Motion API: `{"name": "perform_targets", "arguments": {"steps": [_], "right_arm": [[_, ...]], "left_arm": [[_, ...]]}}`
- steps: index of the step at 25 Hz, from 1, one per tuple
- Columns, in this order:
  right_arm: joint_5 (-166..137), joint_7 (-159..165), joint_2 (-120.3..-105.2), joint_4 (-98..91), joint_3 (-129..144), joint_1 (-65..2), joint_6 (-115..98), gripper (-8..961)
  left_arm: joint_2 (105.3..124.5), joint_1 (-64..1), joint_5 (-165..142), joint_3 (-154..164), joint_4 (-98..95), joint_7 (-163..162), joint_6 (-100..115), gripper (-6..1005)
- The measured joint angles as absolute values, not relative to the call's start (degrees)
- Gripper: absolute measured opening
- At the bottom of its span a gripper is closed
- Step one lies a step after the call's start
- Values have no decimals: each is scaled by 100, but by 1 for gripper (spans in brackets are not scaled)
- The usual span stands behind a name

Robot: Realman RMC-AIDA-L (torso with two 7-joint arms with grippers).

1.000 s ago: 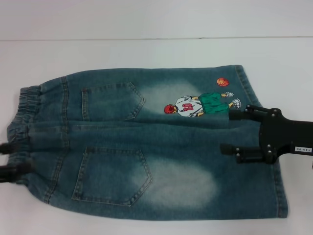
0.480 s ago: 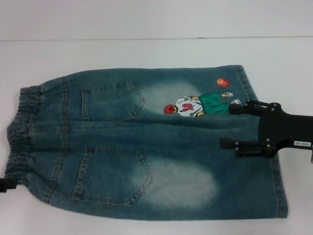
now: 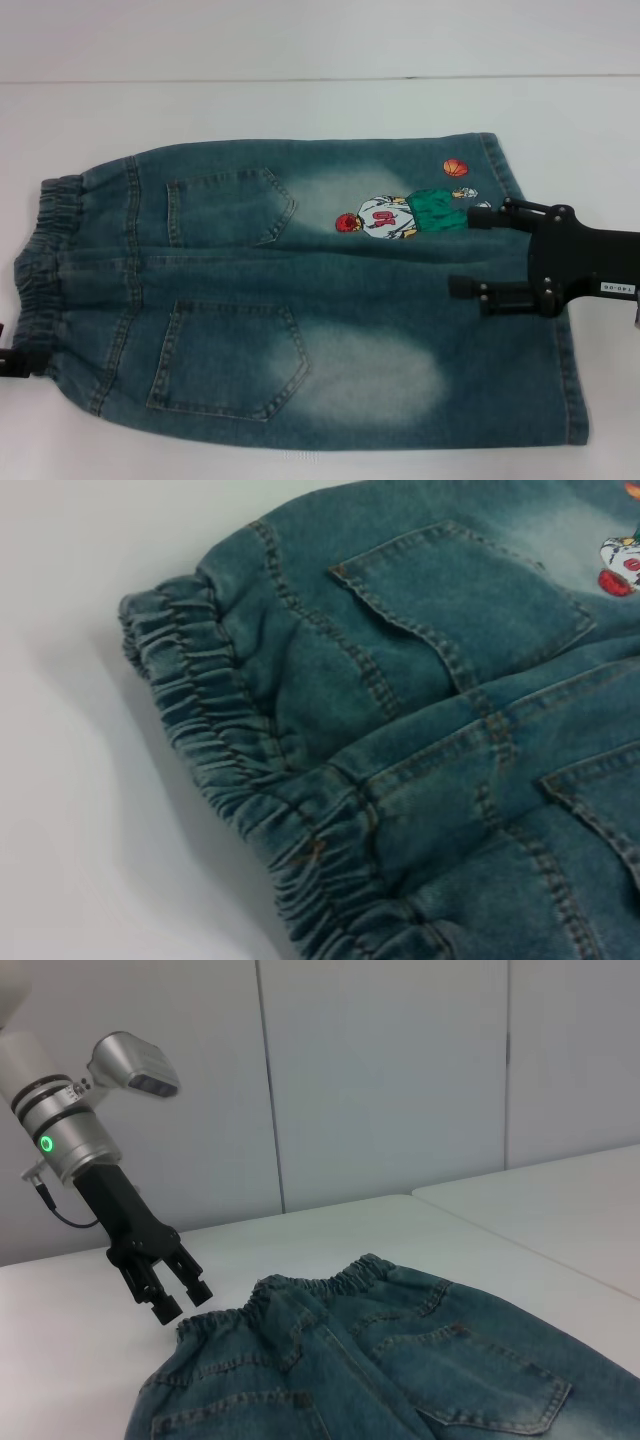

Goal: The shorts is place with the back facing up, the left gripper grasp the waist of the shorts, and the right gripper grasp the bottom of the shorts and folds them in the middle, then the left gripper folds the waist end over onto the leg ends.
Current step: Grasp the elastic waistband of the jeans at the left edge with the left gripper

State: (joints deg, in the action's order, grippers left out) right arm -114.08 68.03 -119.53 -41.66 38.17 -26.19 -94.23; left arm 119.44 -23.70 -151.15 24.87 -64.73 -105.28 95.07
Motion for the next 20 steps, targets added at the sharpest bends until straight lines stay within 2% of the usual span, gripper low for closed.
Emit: {"name": "perform_targets", "arguments": {"steps": [20], "right_arm": [[-11408,6836,-11953,-4166,3805,-2628,-9422,940]], "left_arm": [[11999,-2413,-15285,2709,-6317,-10587,9252,855]]}}
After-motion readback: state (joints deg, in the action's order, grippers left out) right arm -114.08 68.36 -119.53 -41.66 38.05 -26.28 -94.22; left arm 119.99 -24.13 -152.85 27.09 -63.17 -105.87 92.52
